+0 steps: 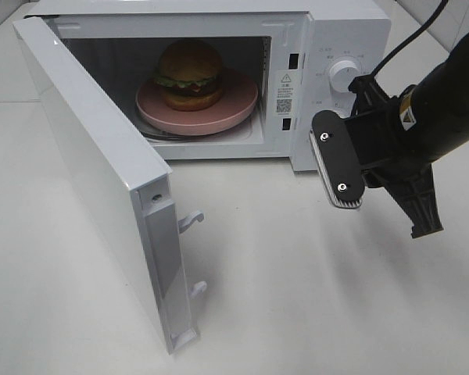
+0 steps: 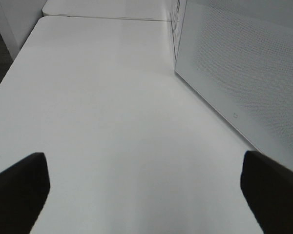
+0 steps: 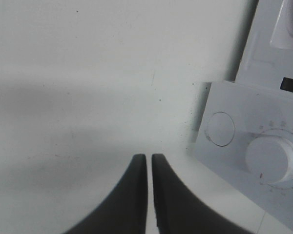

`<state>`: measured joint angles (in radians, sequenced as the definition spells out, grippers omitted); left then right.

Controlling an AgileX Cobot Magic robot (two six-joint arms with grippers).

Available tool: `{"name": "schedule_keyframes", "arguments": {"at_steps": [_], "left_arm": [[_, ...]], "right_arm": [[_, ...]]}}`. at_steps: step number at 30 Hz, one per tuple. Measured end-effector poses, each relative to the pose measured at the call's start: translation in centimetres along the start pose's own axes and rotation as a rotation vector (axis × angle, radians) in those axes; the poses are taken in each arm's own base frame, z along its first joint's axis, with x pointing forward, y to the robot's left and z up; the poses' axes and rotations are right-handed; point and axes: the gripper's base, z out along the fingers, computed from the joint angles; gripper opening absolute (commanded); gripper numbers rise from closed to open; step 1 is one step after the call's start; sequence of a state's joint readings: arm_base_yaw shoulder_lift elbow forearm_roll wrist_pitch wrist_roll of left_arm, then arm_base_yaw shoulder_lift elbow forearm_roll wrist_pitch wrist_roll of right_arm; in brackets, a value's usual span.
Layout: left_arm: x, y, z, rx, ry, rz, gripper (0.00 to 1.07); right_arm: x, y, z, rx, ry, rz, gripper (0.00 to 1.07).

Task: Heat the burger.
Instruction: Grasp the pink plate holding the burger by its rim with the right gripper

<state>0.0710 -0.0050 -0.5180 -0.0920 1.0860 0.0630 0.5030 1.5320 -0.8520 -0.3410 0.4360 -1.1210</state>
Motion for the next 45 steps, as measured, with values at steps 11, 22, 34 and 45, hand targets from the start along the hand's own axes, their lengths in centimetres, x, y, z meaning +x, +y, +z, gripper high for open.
{"name": "schedule_keyframes", "arguments": {"at_steps": [11,22,34,45], "left_arm": [[0.0,0.0,0.0,0.0,0.0,0.0,1.02],[0.0,0.0,0.0,0.0,0.0,0.0,1.02],[0.0,0.0,0.0,0.0,0.0,0.0,1.02],[0.0,0.0,0.0,0.0,0.0,0.0,1.02]], "right_arm": [[-1.4,-0.9,-0.2,0.108,-0.071,0.018,0.42],[-1.8,-3.9,-1.5,0.201,-0.1,0.114,1.0],[-4.3,-6.5,-0.1,0.213,-0.118,0.065,0.97],[-7.6,-8.6,2.9,0.207,-0.146,0.023,0.94]]}}
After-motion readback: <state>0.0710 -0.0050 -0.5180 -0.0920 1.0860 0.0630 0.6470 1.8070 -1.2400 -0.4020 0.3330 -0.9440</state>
